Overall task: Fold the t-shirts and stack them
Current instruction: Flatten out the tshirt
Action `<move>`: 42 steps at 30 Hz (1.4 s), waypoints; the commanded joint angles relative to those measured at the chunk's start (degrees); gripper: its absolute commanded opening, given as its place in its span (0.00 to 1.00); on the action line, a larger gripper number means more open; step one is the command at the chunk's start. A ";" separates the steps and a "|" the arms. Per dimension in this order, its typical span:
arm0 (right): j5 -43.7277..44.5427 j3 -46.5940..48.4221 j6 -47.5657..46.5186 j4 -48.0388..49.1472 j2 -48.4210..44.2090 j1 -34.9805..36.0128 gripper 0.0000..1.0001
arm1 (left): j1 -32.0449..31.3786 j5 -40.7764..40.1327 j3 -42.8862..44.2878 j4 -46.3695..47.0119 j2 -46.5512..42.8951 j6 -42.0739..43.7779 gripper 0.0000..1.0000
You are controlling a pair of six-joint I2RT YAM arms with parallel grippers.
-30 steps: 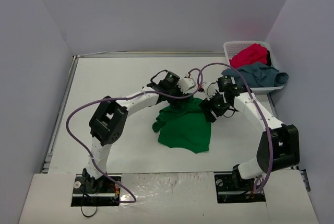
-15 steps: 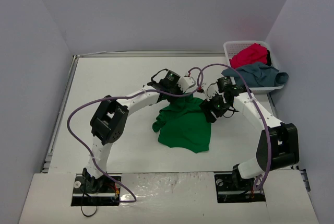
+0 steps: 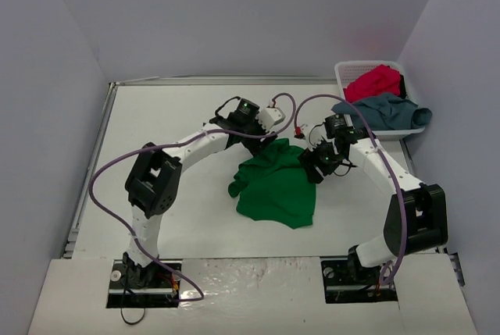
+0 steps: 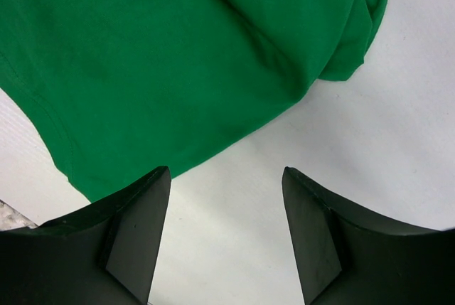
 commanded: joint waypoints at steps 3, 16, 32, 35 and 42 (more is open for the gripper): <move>-0.08 0.37 -0.15 -0.99 -1.30 0.26 0.60 | -1.26 4.43 6.22 -2.66 5.64 -1.60 0.67; 0.36 0.02 -0.85 -0.90 1.42 0.26 0.60 | -1.70 12.87 11.85 -6.79 11.45 -4.24 0.02; -5.01 6.34 -6.57 -8.64 1.68 11.06 0.64 | 11.55 5.31 0.96 -8.28 -2.96 -1.87 0.02; -4.65 8.45 -6.12 -8.73 3.79 16.07 0.65 | 14.28 5.31 -0.10 -10.57 -4.72 -1.34 0.02; -0.35 13.20 -6.48 -8.73 12.39 28.55 0.63 | 18.07 4.26 -3.00 -11.02 -8.67 -0.90 0.02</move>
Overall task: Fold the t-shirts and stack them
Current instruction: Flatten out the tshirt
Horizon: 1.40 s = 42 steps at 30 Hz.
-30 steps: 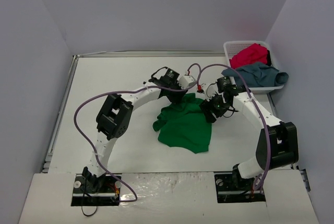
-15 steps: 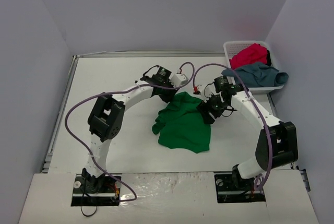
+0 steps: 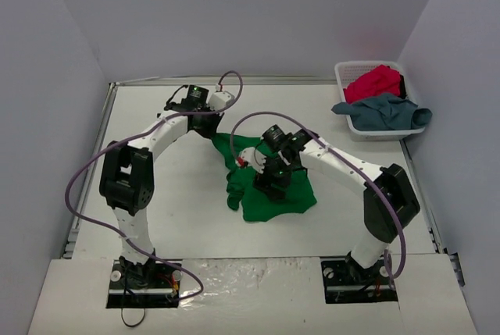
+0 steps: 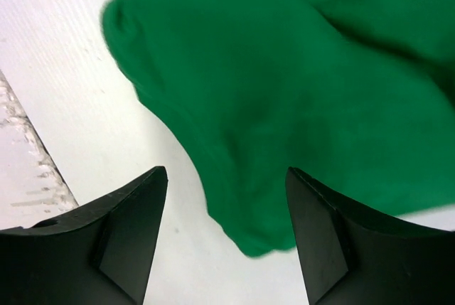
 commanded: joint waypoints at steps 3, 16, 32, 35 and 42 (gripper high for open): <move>1.33 3.92 -0.53 -3.07 4.87 8.43 0.60 | 1.00 -1.51 -1.76 -1.64 -5.14 1.61 0.02; -0.42 1.20 -1.76 -2.63 10.59 15.04 0.52 | 3.38 -1.60 -2.55 -1.29 -4.26 1.70 0.02; 2.99 2.08 -1.15 2.37 22.02 16.10 0.53 | 5.31 0.77 -4.05 -0.06 -3.91 1.44 0.02; 6.24 0.50 1.04 5.62 22.72 17.33 0.47 | 5.57 0.94 -4.31 0.03 -4.00 1.35 0.02; 17.39 -4.43 5.00 14.06 26.14 20.75 0.42 | 5.93 1.30 -4.22 0.12 -4.35 1.26 0.02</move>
